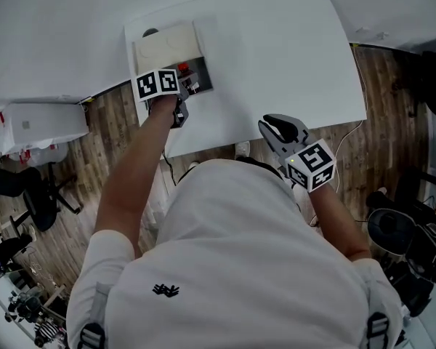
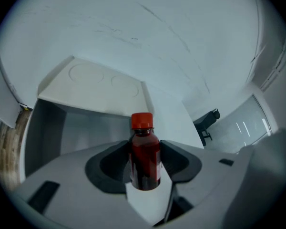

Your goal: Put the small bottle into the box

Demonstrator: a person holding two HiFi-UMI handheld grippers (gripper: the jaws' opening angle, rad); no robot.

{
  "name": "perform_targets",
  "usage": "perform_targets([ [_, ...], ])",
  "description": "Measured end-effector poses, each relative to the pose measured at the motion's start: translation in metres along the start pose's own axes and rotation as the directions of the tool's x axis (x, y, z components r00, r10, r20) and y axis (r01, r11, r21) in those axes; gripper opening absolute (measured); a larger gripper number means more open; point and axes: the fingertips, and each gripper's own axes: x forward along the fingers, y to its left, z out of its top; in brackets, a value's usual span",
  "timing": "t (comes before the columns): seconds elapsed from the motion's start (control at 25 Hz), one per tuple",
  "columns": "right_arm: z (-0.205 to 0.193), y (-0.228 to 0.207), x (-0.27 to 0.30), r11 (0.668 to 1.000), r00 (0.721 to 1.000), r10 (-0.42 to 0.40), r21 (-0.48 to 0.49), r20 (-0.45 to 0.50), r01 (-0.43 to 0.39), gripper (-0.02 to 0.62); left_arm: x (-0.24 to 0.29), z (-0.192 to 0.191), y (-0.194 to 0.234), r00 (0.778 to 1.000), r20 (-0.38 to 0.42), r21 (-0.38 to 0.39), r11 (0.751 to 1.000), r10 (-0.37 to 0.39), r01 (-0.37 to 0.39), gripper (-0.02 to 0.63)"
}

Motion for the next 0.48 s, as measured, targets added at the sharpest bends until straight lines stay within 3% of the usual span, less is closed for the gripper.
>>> perform_targets([
  [0.32, 0.001, -0.054, -0.002, 0.999, 0.999, 0.036, 0.029, -0.01, -0.036, 0.063, 0.036, -0.002, 0.017, 0.99, -0.079, 0.002, 0.993, 0.12, -0.12, 0.218],
  [0.48, 0.002, -0.057, -0.001, 0.998, 0.999, 0.046, 0.045, -0.005, -0.046, 0.061, 0.039, -0.01, 0.025, 0.977, -0.131, 0.015, 0.986, 0.167, -0.167, 0.218],
])
